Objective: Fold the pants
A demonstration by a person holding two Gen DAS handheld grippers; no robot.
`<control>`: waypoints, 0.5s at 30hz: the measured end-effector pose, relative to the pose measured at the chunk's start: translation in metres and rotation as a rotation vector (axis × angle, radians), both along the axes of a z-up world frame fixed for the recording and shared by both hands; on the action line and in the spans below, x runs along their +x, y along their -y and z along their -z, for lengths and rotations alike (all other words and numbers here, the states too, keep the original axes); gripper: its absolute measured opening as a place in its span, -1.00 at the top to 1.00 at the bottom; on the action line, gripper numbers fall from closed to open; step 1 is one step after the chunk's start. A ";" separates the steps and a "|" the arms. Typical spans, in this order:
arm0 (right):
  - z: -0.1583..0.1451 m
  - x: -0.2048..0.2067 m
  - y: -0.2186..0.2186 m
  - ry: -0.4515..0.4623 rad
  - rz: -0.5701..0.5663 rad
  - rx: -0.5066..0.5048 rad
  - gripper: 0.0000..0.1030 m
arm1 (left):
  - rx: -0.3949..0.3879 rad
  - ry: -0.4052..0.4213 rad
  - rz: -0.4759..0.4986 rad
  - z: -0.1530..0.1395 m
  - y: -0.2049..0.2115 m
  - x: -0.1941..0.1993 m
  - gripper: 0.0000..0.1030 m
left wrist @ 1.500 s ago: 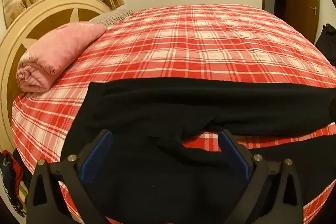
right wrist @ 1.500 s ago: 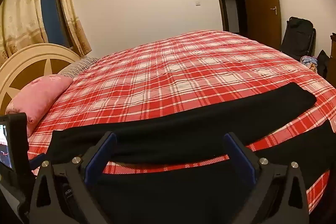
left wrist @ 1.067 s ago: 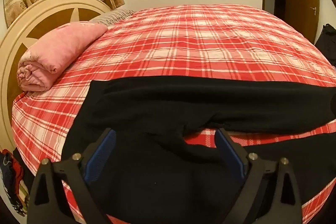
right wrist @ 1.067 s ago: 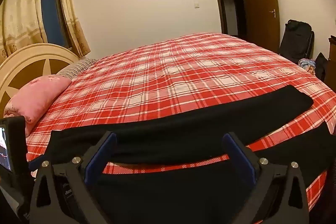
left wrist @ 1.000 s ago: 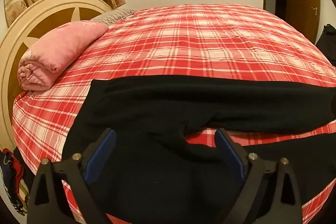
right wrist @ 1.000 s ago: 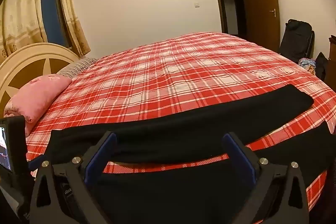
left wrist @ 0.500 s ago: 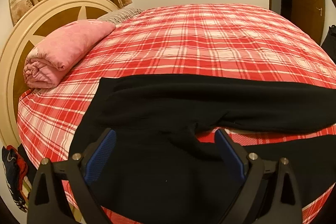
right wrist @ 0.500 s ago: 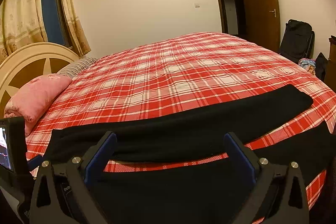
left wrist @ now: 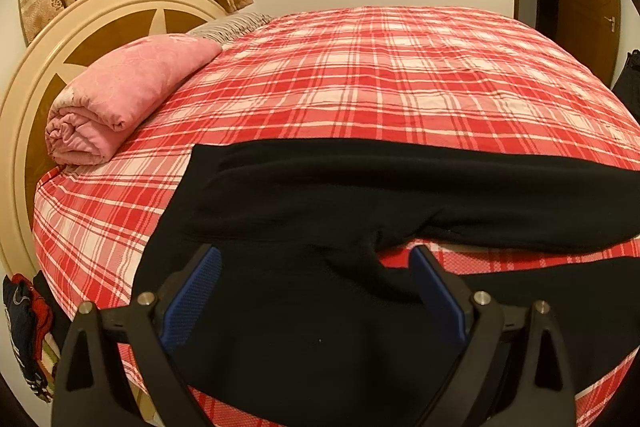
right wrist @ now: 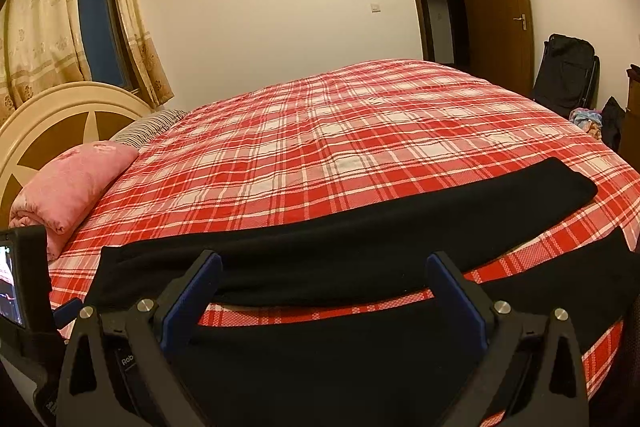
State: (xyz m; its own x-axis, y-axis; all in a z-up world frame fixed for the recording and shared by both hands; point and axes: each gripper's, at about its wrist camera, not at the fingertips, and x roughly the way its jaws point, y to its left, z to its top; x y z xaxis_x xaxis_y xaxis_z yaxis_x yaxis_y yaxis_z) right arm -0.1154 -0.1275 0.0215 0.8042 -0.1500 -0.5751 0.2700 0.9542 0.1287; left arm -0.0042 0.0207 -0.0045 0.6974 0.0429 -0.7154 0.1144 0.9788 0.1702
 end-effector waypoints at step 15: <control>0.001 -0.001 0.000 -0.005 0.000 0.006 -0.98 | 0.008 -0.006 0.000 -0.001 0.001 -0.001 -0.88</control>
State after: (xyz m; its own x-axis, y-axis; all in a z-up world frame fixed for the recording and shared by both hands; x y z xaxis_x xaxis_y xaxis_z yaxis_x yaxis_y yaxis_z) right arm -0.1163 -0.1280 0.0208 0.8013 -0.1467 -0.5801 0.2709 0.9534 0.1331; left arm -0.0054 0.0202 -0.0031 0.6928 0.0486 -0.7194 0.1157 0.9773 0.1775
